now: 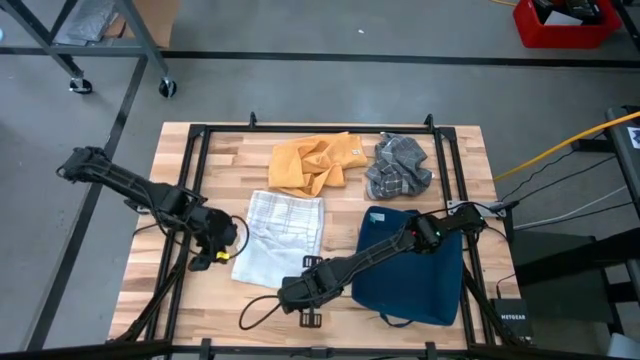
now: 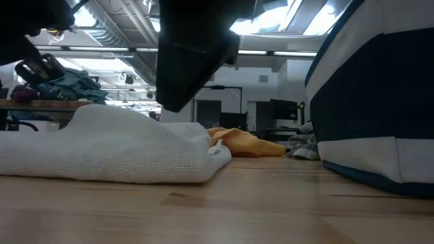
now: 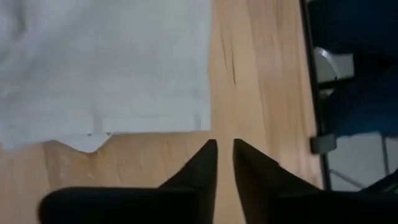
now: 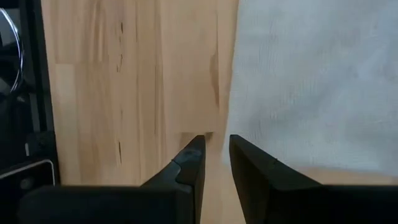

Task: Fold towel
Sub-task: Fold the white towel

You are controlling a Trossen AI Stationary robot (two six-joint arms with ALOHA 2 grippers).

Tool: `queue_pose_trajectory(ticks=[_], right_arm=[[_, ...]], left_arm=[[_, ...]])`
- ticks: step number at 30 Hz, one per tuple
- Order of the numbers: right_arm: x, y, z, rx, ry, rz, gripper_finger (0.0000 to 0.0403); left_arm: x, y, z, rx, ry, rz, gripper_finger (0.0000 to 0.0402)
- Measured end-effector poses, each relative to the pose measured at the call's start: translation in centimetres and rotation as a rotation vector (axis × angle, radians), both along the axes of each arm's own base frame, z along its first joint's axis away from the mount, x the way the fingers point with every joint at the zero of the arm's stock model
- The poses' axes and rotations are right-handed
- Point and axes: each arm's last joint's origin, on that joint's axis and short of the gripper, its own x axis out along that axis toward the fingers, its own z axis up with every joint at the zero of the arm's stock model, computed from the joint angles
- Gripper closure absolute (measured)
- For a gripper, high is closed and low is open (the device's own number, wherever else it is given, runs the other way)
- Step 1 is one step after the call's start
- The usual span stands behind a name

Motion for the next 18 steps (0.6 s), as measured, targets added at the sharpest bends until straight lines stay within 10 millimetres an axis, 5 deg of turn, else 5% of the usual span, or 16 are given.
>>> queue_pose_trajectory(ticks=[9, 18], right_arm=[[-0.1, -0.3, -0.1, -0.033, 0.015, 0.101, 0.0270], [-0.1, -0.3, -0.1, -0.101, -0.011, 0.285, 0.0168]], left_arm=[[1.4, -2.9, -2.1, 0.090, -0.022, -0.255, 0.0238], [2.4, -5.5, -4.7, 0.356, -0.113, -0.392, 0.0220]])
